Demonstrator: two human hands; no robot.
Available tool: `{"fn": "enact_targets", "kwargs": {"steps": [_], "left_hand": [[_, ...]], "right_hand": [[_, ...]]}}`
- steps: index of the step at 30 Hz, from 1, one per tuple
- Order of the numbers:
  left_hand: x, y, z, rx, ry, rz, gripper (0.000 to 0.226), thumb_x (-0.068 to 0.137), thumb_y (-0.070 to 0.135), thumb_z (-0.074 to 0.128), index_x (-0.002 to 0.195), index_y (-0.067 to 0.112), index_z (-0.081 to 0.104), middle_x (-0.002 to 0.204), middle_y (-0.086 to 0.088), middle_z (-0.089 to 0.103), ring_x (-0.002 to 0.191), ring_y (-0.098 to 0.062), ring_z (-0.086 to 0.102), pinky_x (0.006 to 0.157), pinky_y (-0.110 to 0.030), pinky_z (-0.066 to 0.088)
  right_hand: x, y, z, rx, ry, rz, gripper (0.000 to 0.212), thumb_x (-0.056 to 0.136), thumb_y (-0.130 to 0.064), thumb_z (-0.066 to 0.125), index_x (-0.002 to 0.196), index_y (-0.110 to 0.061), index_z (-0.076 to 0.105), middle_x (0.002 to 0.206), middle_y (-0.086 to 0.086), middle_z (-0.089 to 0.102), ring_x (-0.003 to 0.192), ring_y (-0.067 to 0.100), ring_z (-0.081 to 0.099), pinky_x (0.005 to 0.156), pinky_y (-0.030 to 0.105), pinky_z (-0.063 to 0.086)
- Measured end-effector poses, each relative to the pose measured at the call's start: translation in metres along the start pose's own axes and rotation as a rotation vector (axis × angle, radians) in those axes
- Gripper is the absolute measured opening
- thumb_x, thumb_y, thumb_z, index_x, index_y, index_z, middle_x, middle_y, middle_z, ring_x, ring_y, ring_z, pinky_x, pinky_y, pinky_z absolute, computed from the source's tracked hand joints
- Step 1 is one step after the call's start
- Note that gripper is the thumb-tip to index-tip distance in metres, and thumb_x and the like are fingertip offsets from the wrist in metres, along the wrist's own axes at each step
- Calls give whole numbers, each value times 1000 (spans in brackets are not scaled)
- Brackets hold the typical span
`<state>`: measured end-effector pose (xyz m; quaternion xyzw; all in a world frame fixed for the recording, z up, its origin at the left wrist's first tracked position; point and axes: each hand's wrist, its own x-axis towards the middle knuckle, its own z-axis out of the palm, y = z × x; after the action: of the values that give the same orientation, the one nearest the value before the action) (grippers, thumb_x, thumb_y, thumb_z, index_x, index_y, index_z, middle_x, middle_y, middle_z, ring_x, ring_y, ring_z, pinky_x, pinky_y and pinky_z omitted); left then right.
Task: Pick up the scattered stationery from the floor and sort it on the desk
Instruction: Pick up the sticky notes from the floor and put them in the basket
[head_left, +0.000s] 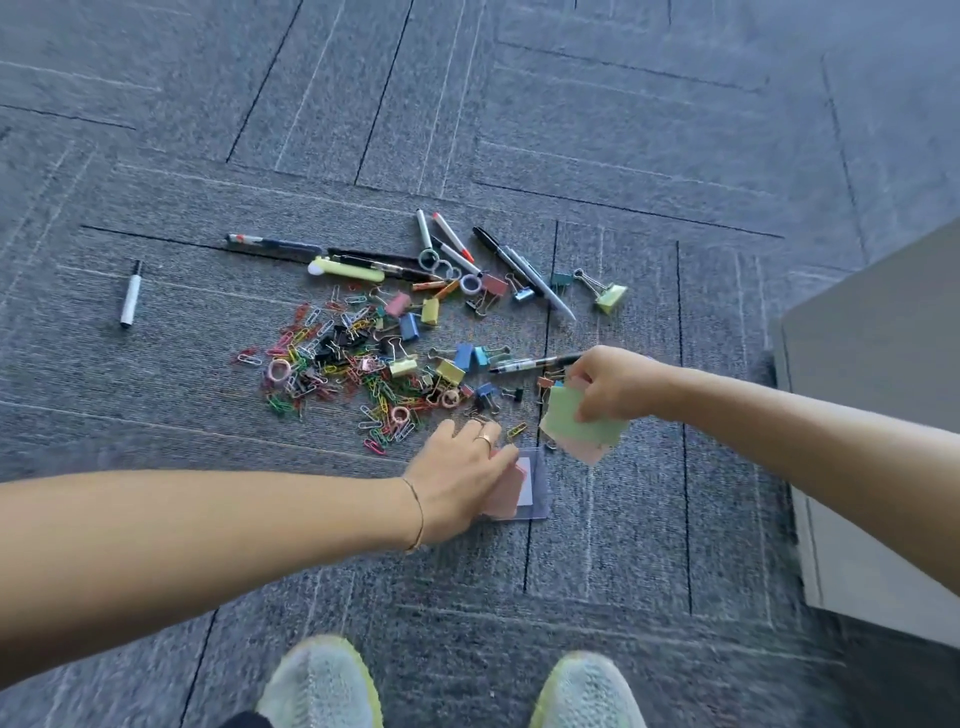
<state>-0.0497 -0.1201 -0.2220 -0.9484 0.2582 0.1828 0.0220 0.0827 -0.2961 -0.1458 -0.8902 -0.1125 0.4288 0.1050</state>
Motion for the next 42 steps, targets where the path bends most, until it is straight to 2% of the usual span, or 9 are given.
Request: {"fn": "enact_targets", "kwargs": {"steps": [6,10,16,19,24,29,32,37,42], "left_hand": [[4,3,2,-82,-11,-63,83,77,28,77,144,21,27,124,-8,47,109,-27,47,85,-38,35],[5,0,-7,-300,-101,-182,50,78,34,78,113,18,46,113,-4,54,97,-22,50,77,-33,40],[12,-21,-29,-709,-312,-357,29,78,20,70,105,16,59,101,-3,66,94,-22,64,76,-38,59],[11,-41,-37,-875,-236,-411,27,81,13,65,107,10,59,104,-9,65,96,-25,63,81,-44,58],[-5,-79,-38,-1048,-58,-619,33,76,18,82,102,11,61,96,-4,65,88,-21,65,75,-39,60],[-17,-120,-33,-1139,31,-784,41,83,30,78,116,18,58,106,-1,68,91,-19,69,79,-40,60],[-12,-149,-60,-1159,80,-755,24,92,15,65,112,16,51,102,-5,64,84,-21,69,67,-35,60],[-1,-187,-127,-1186,284,-824,13,91,1,51,83,12,52,80,-2,59,67,-12,56,49,-20,41],[11,-202,-210,-1133,430,-720,18,88,-2,57,92,15,61,90,-10,68,80,-28,68,64,-45,55]], "right_hand": [[2,-3,-2,-33,21,-24,21,87,-4,62,106,-4,69,103,9,70,86,21,65,61,26,55],[4,-6,-7,-27,42,-40,21,85,-4,63,106,-5,69,103,10,70,92,25,67,76,37,60],[5,-13,-9,74,61,-43,24,83,-1,67,106,-9,64,100,8,66,82,20,64,66,32,59],[11,-25,-10,158,67,-67,20,85,2,61,102,-10,61,93,6,63,74,16,62,52,25,50],[24,-56,-9,293,157,-106,25,91,2,50,107,-9,65,99,12,68,89,29,69,77,48,61],[40,-77,-7,426,196,-123,20,96,0,53,106,-14,62,99,11,66,82,31,70,66,44,62],[50,-86,-28,426,255,-170,25,96,-1,53,116,-8,67,101,10,67,92,30,68,79,48,60],[48,-95,-68,538,434,-192,30,96,-2,51,121,-12,65,102,8,65,82,24,65,57,37,60],[23,-115,-133,529,586,-255,29,94,-7,56,119,-15,67,107,7,70,94,26,63,73,33,49]]}}
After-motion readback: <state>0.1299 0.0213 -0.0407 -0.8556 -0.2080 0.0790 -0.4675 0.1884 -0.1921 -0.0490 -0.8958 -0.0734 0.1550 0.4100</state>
